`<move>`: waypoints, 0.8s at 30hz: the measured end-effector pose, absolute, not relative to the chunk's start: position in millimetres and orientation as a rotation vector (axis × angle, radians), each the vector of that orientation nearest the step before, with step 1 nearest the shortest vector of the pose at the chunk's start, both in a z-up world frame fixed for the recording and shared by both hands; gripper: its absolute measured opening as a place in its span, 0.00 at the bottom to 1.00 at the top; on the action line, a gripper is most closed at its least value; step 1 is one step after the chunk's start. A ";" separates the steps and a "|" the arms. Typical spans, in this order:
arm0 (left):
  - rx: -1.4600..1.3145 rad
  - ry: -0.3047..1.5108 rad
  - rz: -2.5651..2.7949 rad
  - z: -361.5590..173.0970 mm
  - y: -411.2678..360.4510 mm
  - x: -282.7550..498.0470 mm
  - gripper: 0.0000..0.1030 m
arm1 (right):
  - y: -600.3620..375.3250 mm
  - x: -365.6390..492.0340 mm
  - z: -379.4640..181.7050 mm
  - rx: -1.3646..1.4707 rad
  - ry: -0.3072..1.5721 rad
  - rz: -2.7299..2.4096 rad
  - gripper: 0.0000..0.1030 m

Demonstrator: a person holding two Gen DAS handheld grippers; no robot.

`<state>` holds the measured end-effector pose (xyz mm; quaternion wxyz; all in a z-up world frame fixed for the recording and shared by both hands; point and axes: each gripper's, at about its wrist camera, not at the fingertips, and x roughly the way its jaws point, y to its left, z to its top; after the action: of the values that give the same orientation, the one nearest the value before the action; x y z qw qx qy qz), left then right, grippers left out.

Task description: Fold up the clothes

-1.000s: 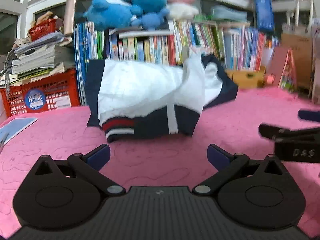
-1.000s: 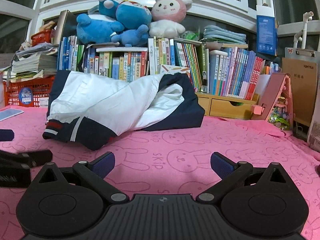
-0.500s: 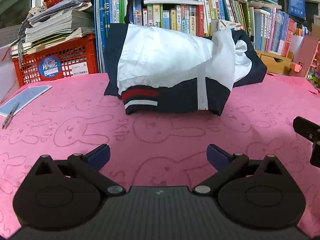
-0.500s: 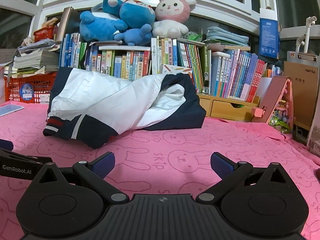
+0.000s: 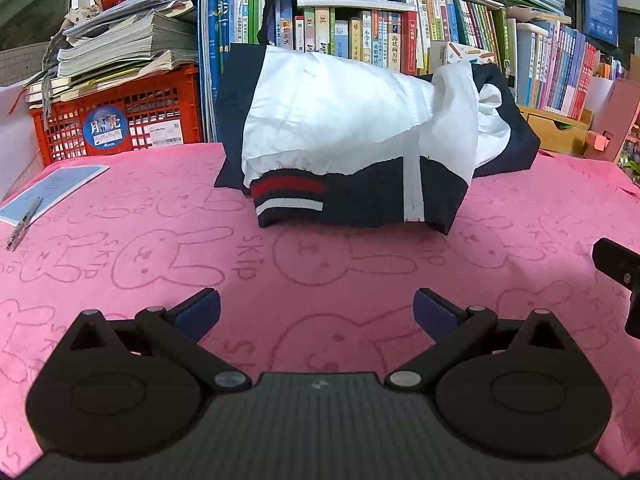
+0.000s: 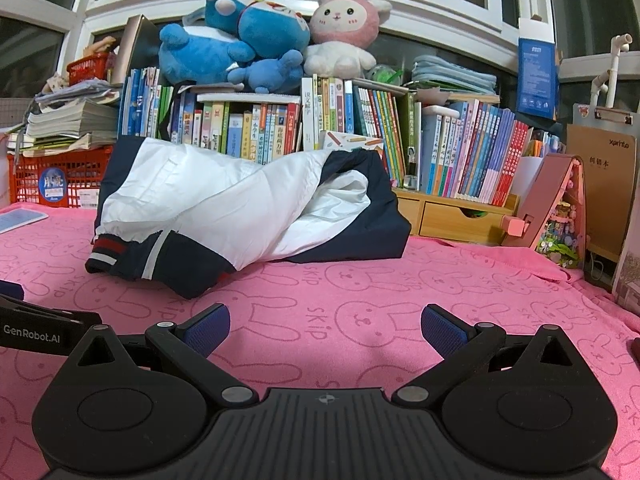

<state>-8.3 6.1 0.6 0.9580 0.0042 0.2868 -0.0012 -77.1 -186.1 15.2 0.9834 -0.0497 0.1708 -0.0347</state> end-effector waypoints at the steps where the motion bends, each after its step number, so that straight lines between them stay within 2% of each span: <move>1: 0.008 0.582 -0.003 0.4 6.2 -8.2 1.00 | -185.9 -77.3 14.7 -0.100 0.344 -0.070 1.00; 19: 0.004 0.588 -0.003 1.0 6.8 -7.0 1.00 | -184.3 -74.5 13.1 -0.100 0.348 -0.072 1.00; 24: -0.006 0.594 0.001 0.8 8.3 -6.1 1.00 | -177.3 -57.2 6.3 -0.148 0.447 -0.001 1.00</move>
<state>-6.1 8.3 0.8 0.9562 -0.0029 0.2928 0.0003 -57.2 -177.3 6.3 0.9725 -0.0734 0.2212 -0.0005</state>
